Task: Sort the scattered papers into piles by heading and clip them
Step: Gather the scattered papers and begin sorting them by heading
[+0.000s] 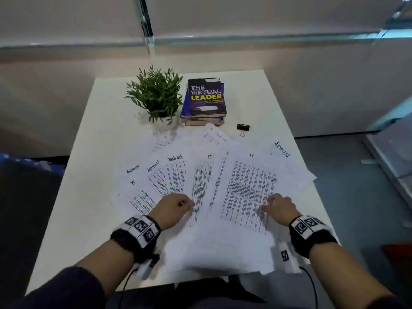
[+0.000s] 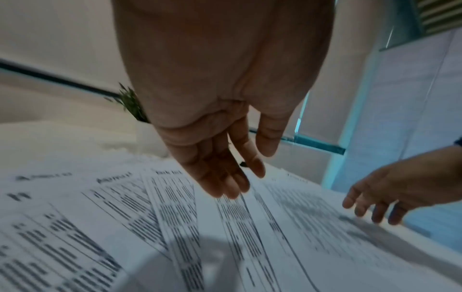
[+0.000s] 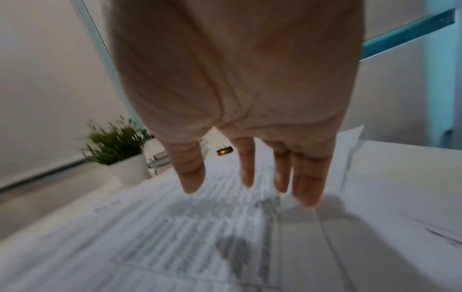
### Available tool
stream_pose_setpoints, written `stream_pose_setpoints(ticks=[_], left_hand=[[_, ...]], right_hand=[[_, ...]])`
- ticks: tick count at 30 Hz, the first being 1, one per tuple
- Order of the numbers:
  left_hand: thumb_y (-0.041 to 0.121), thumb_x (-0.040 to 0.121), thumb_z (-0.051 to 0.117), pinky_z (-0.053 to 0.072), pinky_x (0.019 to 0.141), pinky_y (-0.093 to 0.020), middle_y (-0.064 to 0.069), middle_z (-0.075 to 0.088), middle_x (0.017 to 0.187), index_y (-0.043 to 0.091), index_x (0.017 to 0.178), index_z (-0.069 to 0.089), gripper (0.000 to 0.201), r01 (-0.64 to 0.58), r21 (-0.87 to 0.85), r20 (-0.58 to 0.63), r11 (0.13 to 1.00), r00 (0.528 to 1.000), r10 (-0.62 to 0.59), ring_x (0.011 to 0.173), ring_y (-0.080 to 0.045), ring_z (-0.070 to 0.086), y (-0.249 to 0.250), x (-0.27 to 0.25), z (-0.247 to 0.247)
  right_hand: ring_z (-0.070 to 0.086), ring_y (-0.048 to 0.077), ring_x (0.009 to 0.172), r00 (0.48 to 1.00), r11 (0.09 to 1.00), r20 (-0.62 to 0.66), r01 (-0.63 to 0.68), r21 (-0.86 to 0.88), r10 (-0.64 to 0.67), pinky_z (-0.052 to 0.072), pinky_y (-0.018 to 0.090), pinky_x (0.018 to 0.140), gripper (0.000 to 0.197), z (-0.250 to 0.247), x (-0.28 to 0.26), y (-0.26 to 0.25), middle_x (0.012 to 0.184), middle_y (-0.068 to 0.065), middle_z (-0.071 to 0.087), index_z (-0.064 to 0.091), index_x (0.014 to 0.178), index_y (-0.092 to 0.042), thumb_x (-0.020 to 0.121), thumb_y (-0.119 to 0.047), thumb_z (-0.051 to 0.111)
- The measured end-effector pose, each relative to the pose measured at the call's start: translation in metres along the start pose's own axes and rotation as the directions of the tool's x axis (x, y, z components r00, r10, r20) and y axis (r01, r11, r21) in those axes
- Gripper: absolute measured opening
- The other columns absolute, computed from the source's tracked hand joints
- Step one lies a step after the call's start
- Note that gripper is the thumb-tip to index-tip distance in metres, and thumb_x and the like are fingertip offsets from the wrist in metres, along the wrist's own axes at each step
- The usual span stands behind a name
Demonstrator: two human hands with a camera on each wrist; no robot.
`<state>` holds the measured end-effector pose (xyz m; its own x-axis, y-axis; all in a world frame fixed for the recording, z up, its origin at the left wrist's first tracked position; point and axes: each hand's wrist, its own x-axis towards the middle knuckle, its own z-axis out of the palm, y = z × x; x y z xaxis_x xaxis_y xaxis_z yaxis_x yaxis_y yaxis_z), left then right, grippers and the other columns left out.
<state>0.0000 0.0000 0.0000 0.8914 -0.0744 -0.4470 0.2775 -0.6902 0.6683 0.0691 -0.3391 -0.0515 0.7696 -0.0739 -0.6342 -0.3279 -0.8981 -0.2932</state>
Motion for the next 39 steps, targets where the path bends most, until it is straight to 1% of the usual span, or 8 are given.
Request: stream_pose_setpoints(ticks=[4,9,14,20,23,28,34,39], left_hand=[[0.015,0.096,0.053,0.046,0.097,-0.027,-0.003,0.069,0.121,0.015,0.100,0.074,0.021,0.073,-0.001,0.047,0.997,0.996,-0.073,0.110,-0.017,0.063,0.015,0.033,0.033],[0.018,0.093,0.058,0.042,0.099,-0.031,-0.011,0.058,0.132,0.008,0.134,0.051,0.043,0.214,-0.091,-0.030,0.973,0.976,-0.218,0.120,-0.027,0.056,0.023,0.057,0.056],[0.024,0.090,0.067,0.037,0.063,-0.027,0.001,0.047,0.079,0.015,0.085,0.050,0.020,0.233,-0.086,-0.096,0.969,0.966,-0.241,0.074,-0.017,0.048,0.033,0.068,0.071],[0.018,0.091,0.066,0.024,0.049,-0.027,0.001,0.031,0.061,0.018,0.063,0.029,0.046,0.231,-0.122,-0.191,0.965,0.949,-0.251,0.053,-0.014,0.029,0.035,0.068,0.068],[0.015,0.092,0.063,0.024,0.049,-0.028,0.000,0.034,0.062,0.016,0.065,0.032,0.041,0.268,-0.156,-0.230,0.951,0.926,-0.299,0.058,-0.019,0.035,0.024,0.065,0.057],[0.010,0.092,0.058,0.045,0.062,-0.027,-0.006,0.069,0.091,0.007,0.095,0.065,0.008,0.213,-0.249,-0.220,0.945,0.938,-0.269,0.074,-0.025,0.062,0.006,0.052,0.041],[0.001,0.092,0.060,0.047,0.078,-0.025,-0.004,0.070,0.094,0.020,0.092,0.063,0.019,0.131,-0.569,-0.184,0.812,0.942,-0.281,0.078,-0.020,0.062,0.010,0.034,0.030],[0.001,0.093,0.060,0.049,0.063,-0.022,-0.011,0.076,0.091,0.008,0.100,0.065,0.012,0.091,-0.717,-0.128,0.691,0.957,-0.259,0.059,-0.016,0.063,0.032,0.027,0.026]], right_hand=[[0.039,0.041,0.125,0.947,0.957,-0.136,-0.289,0.028,0.290,0.040,0.044,0.099,0.088,0.011,0.007,0.006,0.140,0.023,0.033,0.033,0.138,-0.008,0.076,-0.056,0.072],[0.048,0.042,0.121,0.921,0.925,-0.184,-0.299,0.235,0.344,0.044,0.046,0.094,0.096,0.021,0.006,0.014,0.131,0.023,0.047,0.026,0.136,-0.004,0.069,-0.039,0.085],[0.055,0.028,0.098,0.924,0.952,-0.275,-0.210,0.222,0.268,0.048,0.032,0.083,0.033,0.020,0.003,0.022,0.103,0.019,0.050,0.051,0.088,-0.010,0.079,-0.026,0.079],[0.039,0.020,0.061,0.921,0.972,-0.344,-0.116,0.203,0.181,0.027,0.028,0.053,0.048,0.011,0.001,0.033,0.068,0.008,0.041,0.030,0.054,-0.012,0.093,-0.015,0.058],[0.047,0.026,0.065,0.906,0.954,-0.362,-0.123,0.274,0.221,0.038,0.030,0.059,0.038,-0.003,-0.009,0.036,0.059,0.010,0.046,0.046,0.057,-0.002,0.094,-0.005,0.049],[0.060,0.036,0.085,0.849,0.900,-0.513,0.121,0.419,0.125,0.045,0.034,0.069,0.024,-0.036,-0.028,0.041,0.087,0.022,0.062,0.066,0.100,0.007,0.097,-0.004,0.045],[0.047,0.017,0.076,0.930,0.717,-0.364,0.226,0.660,0.041,0.034,0.024,0.057,0.013,-0.055,-0.045,0.013,0.077,0.000,0.053,0.051,0.084,-0.011,0.096,-0.017,0.048],[0.037,0.018,0.056,0.986,0.646,-0.159,0.095,0.757,0.042,0.031,0.027,0.059,0.020,-0.023,-0.039,-0.025,0.063,0.003,0.039,0.051,0.080,-0.016,0.095,-0.028,0.047]])
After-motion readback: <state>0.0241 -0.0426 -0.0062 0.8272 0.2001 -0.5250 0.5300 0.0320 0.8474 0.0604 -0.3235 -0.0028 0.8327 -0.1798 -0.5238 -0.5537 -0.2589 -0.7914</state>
